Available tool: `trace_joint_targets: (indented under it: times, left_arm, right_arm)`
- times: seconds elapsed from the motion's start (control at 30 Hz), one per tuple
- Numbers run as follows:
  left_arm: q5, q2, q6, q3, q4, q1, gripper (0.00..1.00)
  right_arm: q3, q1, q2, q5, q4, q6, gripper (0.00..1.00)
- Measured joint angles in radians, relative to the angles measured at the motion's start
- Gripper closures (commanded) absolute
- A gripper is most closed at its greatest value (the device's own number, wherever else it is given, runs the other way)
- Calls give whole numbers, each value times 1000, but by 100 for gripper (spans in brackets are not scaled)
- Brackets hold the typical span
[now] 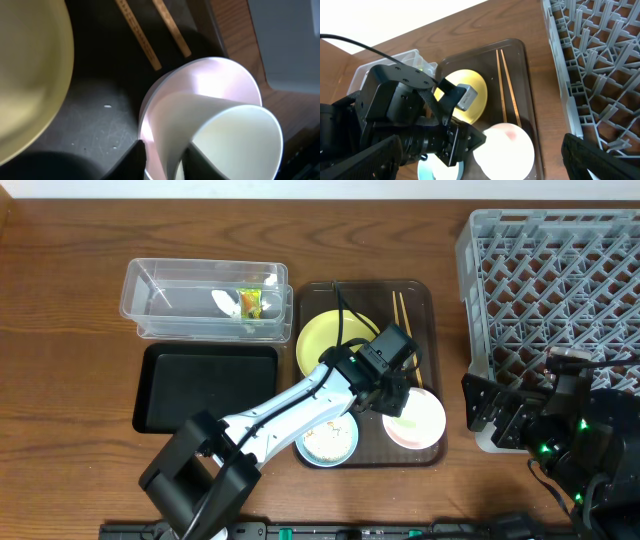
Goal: Sort waste into correct bins and load items into the dishwasher rack
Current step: 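Grasp the white cup on the brown tray with the left gripper, then hold the cup out and grasp it with the right gripper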
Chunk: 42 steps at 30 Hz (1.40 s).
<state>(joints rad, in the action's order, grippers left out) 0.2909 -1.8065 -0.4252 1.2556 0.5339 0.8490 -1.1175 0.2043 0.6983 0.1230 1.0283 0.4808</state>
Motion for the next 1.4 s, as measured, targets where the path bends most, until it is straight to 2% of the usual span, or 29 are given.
trace_joint_targets:
  times: [0.17,0.33,0.5,0.6,0.77,0.9,1.1,1.27,1.4]
  left_arm:
    - [11,2,7,0,2,-3,94]
    - [121,61,6,0,0,-68,94]
    - [343,227,15,9,-14,-266,94]
    - [536,290,37,24,-17,-396,93]
    - [877,299,76,25,-14,-525,94]
    - [1052,297,91,25,-15,-573,94]
    - [1165,297,98,25,-19,-579,94]
    - [1181,297,105,25,-19,-579,94]
    - [1181,297,108,25,-19,-580,94]
  right_arm:
    - [0,0,0,1,12,2,1]
    - [0,0,0,11,34,0,1]
    - [0,0,9,15,34,-14,1]
    - [0,0,29,42,6,-45,1]
    - [0,0,87,232,-114,-176,1]
    - [0,0,144,408,-191,-260,1]
    - [0,0,240,633,-286,-339,18]
    - [0,1,311,756,-376,-362,22]
    - [0,17,356,829,-423,-374,37]
